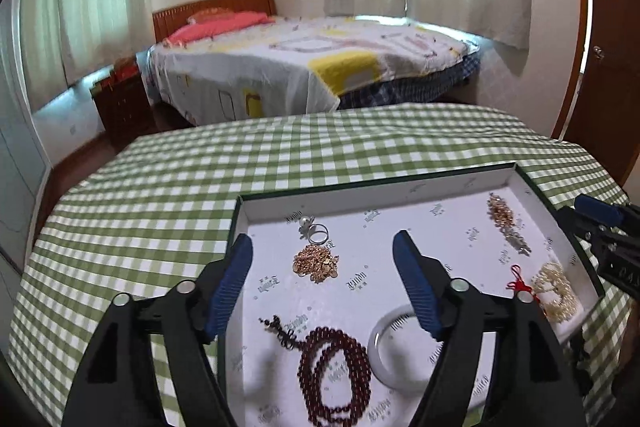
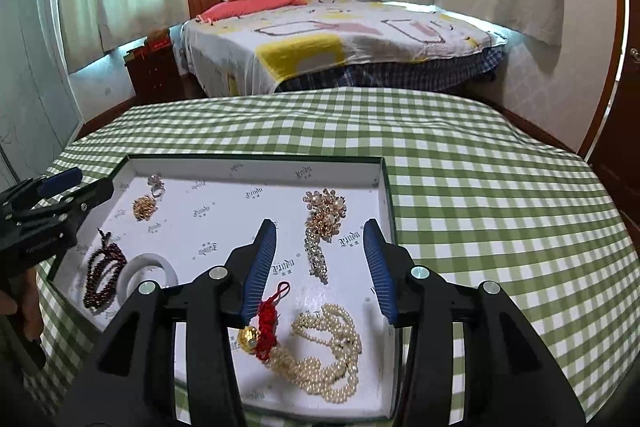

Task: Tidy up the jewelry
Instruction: 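Carry the chain and rhinestone brooch over the tray and open both tools, then grasp the black beaded necklace with the right tool while the left tool approaches the red tassel charm, then close the left tool on the red tassel charm while the right tool lifts the necklace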

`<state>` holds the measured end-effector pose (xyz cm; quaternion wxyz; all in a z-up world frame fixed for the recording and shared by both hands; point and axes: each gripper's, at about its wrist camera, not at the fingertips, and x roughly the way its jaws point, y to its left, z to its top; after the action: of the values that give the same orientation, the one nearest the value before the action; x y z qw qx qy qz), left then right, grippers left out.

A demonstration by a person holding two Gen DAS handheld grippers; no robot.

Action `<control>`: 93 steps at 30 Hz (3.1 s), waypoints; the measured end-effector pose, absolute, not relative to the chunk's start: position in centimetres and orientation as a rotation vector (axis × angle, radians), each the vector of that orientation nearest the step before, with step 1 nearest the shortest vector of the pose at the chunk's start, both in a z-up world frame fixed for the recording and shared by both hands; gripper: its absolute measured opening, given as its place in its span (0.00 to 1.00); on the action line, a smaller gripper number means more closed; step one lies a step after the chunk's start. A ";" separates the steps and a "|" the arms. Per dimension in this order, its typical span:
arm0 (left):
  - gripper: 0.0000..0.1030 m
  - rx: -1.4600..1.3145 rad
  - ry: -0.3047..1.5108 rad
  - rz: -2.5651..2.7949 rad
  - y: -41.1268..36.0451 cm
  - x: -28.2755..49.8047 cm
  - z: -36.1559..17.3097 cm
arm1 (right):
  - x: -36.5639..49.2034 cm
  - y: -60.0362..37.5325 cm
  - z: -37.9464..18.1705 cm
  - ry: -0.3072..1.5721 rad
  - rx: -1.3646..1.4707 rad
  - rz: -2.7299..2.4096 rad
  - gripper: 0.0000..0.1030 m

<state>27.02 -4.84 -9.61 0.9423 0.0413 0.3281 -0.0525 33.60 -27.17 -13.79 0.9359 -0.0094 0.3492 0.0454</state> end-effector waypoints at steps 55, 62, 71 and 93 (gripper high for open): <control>0.71 0.028 0.739 -0.157 -5.3 14.2 -13.9 | 19.0 -27.6 -20.5 0.787 0.035 0.048 0.17; 0.71 0.033 0.760 -0.155 -5.6 14.4 -14.4 | 19.0 -27.6 -20.5 0.787 0.037 0.049 0.17; 0.71 0.027 0.790 -0.158 -5.9 14.5 -15.1 | 18.7 -27.5 -20.4 0.785 0.045 0.052 0.17; 0.49 0.036 0.848 -0.230 -7.3 14.7 -16.3 | 18.7 -27.5 -20.4 0.780 0.052 0.055 0.17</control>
<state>14.72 -7.29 -16.33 0.9049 0.0175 0.4105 -0.1113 18.68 -27.46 -20.40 0.9241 0.0254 0.3803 0.0266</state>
